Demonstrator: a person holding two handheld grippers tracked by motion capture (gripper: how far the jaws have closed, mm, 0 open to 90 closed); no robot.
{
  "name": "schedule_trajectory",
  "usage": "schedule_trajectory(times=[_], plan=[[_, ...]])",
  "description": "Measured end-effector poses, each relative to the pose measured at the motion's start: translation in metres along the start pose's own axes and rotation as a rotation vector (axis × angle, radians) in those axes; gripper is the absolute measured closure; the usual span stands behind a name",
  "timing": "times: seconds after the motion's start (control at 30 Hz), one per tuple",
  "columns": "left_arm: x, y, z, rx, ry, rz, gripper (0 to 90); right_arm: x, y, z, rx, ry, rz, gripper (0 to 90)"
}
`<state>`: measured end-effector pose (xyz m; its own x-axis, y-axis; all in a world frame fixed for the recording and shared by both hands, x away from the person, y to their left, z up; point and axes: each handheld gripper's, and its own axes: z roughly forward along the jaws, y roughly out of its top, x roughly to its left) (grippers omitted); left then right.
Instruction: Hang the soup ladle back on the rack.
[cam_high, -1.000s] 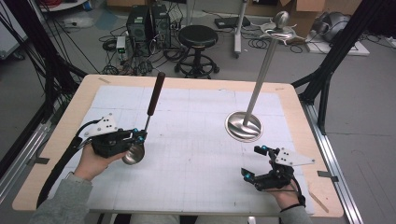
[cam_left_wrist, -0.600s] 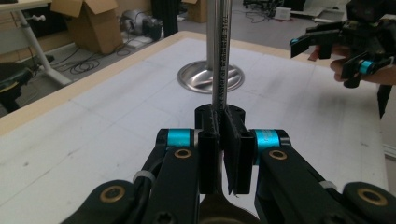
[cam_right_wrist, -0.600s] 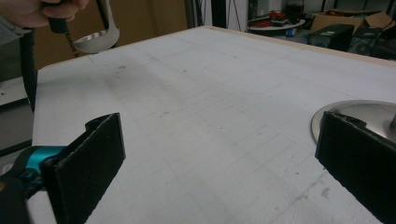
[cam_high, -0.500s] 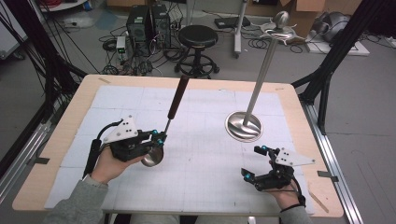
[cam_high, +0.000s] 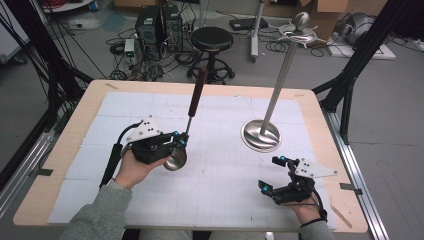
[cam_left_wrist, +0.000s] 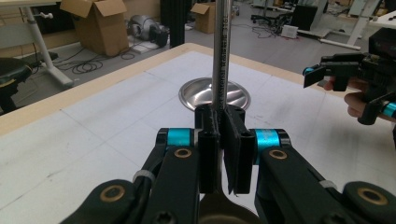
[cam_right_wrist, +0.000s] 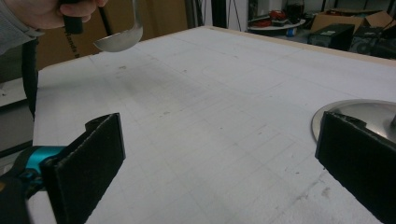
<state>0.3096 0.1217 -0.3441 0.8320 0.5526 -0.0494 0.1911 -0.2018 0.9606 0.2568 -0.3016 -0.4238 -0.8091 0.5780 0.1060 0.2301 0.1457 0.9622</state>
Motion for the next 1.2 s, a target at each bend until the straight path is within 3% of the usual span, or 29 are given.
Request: schedule_trajectory(times=[0.17,0.27,0.37,0.63,0.93,1.2], plan=[[-0.003,0.009,0.008,0.002,-0.011,0.005,84.4,0.001,0.0,0.0,0.0,-0.002,0.003,0.5],[-0.001,0.013,0.013,0.004,-0.018,0.038,84.3,0.001,0.0,0.0,-0.001,-0.001,0.002,0.5],[0.002,0.017,0.018,0.006,-0.026,0.03,84.3,0.0,0.001,0.0,-0.008,-0.001,0.0,0.5],[0.006,0.024,0.019,-0.035,-0.067,0.05,84.4,0.0,0.001,-0.001,-0.012,-0.004,0.005,0.5],[0.007,0.04,0.03,-0.034,-0.025,0.063,84.4,0.001,0.001,0.0,-0.012,0.002,-0.001,0.5],[-0.002,0.051,0.044,-0.041,-0.034,0.08,84.3,0.0,0.001,-0.001,-0.015,-0.002,0.007,0.5]])
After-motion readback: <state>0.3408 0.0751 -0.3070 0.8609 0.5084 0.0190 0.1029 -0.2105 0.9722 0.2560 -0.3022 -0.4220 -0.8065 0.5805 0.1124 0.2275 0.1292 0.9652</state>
